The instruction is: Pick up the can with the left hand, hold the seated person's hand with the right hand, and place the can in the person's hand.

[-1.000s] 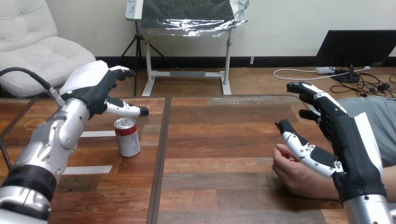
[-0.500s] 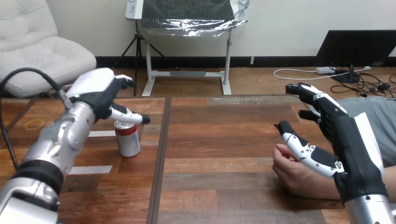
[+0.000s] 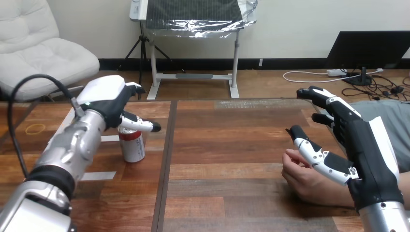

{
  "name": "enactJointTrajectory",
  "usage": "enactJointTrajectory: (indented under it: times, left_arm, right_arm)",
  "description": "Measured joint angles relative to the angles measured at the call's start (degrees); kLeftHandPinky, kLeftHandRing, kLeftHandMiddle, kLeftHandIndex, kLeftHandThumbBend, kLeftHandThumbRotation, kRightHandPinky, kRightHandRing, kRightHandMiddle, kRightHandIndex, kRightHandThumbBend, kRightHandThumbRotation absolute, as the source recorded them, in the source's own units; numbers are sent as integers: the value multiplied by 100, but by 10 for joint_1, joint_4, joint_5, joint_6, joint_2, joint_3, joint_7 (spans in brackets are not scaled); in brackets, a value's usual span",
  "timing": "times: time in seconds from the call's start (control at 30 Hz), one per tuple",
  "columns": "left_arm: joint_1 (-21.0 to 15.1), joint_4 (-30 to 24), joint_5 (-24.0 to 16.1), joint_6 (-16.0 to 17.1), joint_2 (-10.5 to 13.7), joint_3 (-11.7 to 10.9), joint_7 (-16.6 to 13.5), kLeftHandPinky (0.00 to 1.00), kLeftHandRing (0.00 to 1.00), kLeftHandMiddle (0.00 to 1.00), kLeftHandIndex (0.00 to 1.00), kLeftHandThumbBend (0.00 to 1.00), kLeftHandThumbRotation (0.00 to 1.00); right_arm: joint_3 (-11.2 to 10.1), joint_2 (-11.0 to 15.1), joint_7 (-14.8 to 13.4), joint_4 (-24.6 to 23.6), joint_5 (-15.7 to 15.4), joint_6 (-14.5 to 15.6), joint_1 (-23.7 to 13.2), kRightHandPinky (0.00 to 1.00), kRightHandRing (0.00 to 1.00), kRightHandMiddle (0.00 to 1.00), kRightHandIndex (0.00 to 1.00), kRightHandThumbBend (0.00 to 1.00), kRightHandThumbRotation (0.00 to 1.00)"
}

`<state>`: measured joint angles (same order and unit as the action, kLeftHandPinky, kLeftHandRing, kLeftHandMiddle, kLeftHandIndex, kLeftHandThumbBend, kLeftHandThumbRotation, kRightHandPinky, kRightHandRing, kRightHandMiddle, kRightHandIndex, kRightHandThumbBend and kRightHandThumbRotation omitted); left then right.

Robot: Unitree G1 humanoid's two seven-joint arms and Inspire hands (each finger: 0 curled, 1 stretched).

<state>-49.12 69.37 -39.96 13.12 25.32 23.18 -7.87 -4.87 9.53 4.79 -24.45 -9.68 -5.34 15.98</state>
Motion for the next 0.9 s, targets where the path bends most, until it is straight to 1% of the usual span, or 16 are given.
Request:
enactJointTrajectory:
  times: [0.27, 0.73, 0.9]
  left_arm:
    - [-4, 13, -14, -3, -10, 12, -21, 82, 84, 86, 86, 87, 53]
    - [-9, 30, -17, -6, -25, 27, -57, 82, 83, 86, 86, 86, 54]
    - [-9, 33, -17, -7, -30, 28, -63, 82, 84, 86, 86, 85, 54]
  right_arm:
    - [0, 2, 1, -1, -2, 1, 0, 83, 91, 90, 77, 43, 0]
    - [-1, 16, 2, -5, -1, 11, 0, 88, 93, 90, 77, 42, 0]
    - [-1, 19, 3, -5, 0, 12, 0, 88, 93, 90, 77, 42, 0]
